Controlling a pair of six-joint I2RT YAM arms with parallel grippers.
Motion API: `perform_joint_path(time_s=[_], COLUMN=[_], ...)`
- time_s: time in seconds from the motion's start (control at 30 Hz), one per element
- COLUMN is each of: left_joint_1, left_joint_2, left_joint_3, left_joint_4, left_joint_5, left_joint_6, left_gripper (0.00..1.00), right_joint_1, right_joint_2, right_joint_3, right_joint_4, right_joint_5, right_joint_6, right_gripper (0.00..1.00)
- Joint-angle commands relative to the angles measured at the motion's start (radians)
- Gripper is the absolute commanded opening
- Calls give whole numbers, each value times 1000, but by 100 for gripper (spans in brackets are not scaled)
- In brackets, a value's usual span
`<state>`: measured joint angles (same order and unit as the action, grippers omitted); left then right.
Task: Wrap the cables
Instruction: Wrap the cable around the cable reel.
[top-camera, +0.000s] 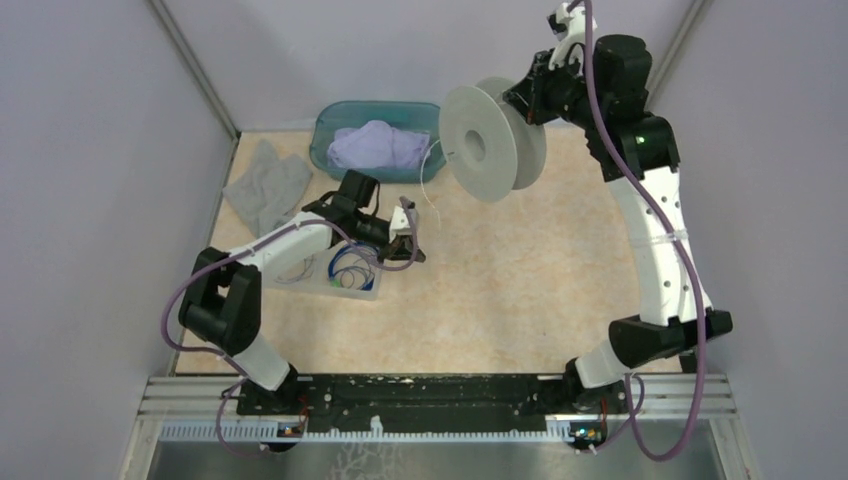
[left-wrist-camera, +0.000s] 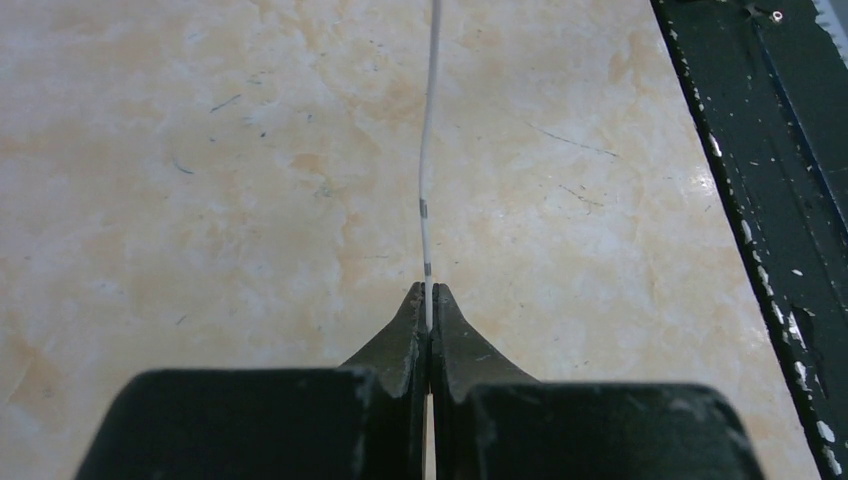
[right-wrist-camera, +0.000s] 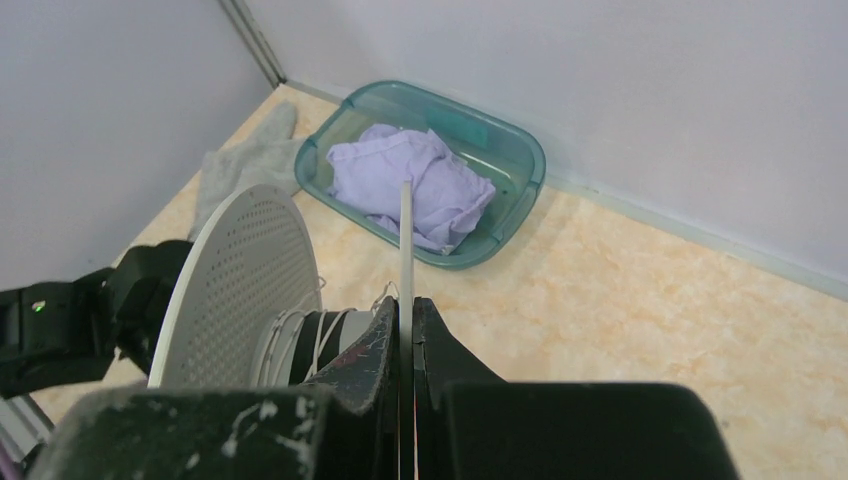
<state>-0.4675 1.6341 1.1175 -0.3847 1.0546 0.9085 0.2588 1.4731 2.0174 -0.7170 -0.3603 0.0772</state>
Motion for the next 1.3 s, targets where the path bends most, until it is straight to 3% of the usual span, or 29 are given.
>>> perform_joint_path(time_s=[0.0,0.27,0.7,1.1,1.27], left_joint_1=[-43,-172,-391,-475,-481], left_joint_2=[13,19,6,23,16], left_joint_3=[-25,1,129,348,447], left_joint_4=[-50,-138,-246,-289,-308], left_joint_5=[-71,-238,-380,-463,-435], left_joint_6=[22,98,64,-115,-188], left_gripper=[0,0,0,0,0], right_joint_1=[-3,-3,-3,46,81], right_joint_2=[69,154,165,136,117], right_joint_3=[94,129,-56,-266,-346], right_joint_4=[93,116,269,376,423], right_joint_5=[69,240,372,436,488], right_joint_6=[82,97,82,-17,-61], right_gripper=[0,0,0,0,0])
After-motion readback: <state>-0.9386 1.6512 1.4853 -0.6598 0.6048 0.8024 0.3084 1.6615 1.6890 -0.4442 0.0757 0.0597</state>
